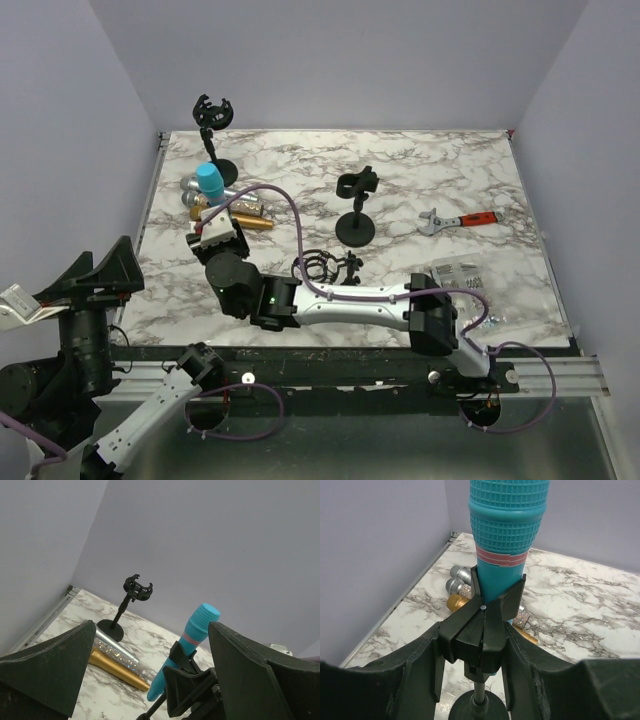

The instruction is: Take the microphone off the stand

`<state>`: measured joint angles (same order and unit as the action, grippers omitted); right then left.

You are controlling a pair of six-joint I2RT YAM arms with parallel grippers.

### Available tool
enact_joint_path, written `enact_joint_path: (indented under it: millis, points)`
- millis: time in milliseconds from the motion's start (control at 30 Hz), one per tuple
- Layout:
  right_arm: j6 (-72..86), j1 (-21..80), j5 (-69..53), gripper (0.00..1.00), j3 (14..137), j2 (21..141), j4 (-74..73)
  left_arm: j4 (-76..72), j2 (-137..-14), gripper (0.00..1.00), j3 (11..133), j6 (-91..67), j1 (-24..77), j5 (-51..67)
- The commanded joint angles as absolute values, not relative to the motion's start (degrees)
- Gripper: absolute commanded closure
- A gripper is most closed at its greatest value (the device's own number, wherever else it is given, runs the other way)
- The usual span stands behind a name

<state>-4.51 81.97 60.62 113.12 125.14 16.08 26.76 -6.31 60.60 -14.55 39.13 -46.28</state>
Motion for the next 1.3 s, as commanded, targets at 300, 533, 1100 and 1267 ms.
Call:
enact_joint_path:
  millis: [300,533,1100,1267]
  points:
    - [-0.2,76.1,32.5,0.58,96.5,110.8,14.3,27.9,-10.6,0.02,57.5,-16.0,39.5,-40.4]
    - [-0.6,70.5,7.0,0.59,91.7,106.1,10.6,25.8,-16.4,0.01,56.8,-15.5,39.4,-32.6]
    - [-0.3,61.2,-21.5,0.64,88.2,104.2,4.5,26.5,-28.7,0.01,61.8,-16.4,36.4,-28.5]
    - [-0.2,60.2,-22.5,0.64,86.1,102.7,5.8,31.2,-34.8,0.01,65.7,-21.3,24.0,-17.3]
